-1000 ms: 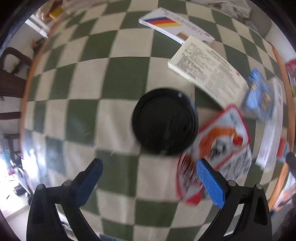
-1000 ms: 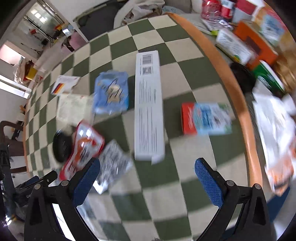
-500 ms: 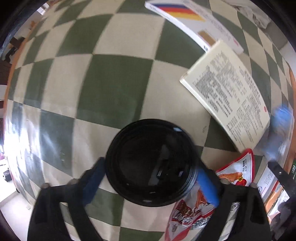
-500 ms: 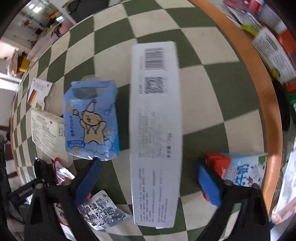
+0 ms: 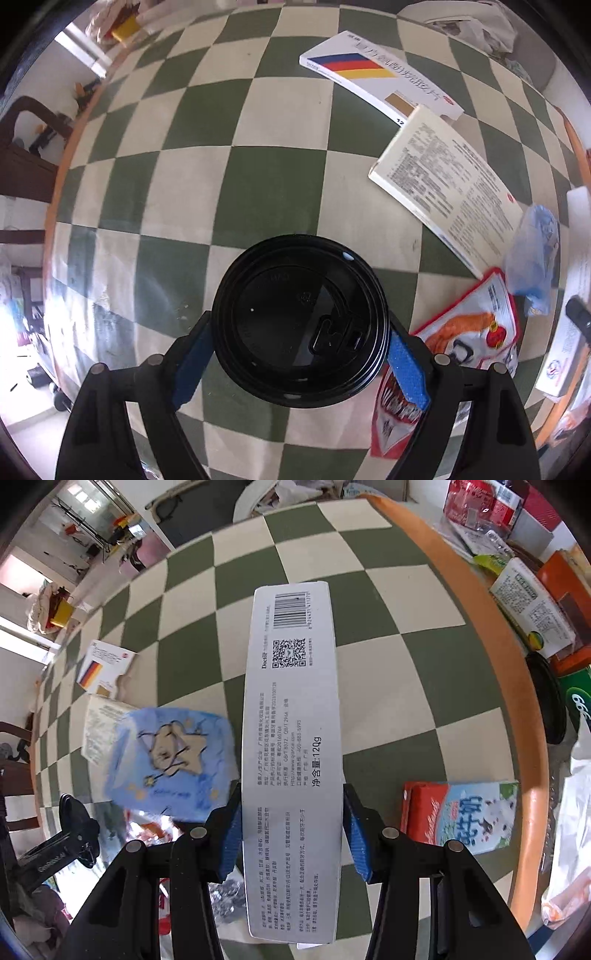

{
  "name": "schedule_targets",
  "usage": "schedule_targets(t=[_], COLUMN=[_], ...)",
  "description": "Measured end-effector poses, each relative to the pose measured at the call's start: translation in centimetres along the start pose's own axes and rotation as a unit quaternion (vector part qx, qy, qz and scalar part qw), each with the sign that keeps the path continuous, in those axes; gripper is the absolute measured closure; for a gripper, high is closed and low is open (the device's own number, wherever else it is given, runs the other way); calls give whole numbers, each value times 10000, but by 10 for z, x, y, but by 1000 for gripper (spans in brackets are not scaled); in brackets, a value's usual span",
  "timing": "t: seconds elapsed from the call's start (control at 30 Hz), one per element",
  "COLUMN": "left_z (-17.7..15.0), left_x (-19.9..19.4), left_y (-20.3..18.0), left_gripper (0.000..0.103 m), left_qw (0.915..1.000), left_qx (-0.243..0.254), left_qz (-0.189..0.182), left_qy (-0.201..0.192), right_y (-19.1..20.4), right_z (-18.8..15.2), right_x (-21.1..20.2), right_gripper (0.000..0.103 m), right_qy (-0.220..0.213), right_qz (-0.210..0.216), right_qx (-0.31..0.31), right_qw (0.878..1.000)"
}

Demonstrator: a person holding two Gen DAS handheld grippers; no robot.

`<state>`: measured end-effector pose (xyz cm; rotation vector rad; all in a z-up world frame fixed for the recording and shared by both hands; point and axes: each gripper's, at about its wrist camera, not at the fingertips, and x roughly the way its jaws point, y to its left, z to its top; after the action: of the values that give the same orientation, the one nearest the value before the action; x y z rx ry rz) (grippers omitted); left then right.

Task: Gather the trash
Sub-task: 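Carry the lid and toothpaste box over the trash bin and release both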

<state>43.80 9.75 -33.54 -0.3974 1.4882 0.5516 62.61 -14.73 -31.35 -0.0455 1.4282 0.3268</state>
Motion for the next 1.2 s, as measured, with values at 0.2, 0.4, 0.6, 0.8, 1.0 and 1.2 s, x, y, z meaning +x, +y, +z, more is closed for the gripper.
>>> schedule_targets(t=[0.2,0.4,0.6,0.8,1.0,1.2], left_z=[-34,-91,-132,-209,-302,-383], left_x=[-18,-56,-84,-99,-98,-67], left_y=[-3,-1,18,59,89,101], left_gripper=[18,18,18,18,18,18], left_qw=[9994,9981,9952,9901,9866,9860], left_qx=[232,337,435,738,1079,1242], left_qz=[60,-106,-389,-570,-746,-998], left_qy=[-269,-502,-791,-1052,-972,-491], right_y=[-9,-1,26,53,56,41], right_z=[-27,-76,-156,-258,-378,-501], right_x=[-35,-67,-94,-121,-140,-133], right_gripper=[53,53,53,53,53,53], right_qy=[-290,-495,-682,-941,-1009,-554], right_qz=[170,250,203,210,262,344], right_qx=[-46,-243,-662,-795,-487,-369], right_qw=[9994,9982,9953,9922,9934,9972])
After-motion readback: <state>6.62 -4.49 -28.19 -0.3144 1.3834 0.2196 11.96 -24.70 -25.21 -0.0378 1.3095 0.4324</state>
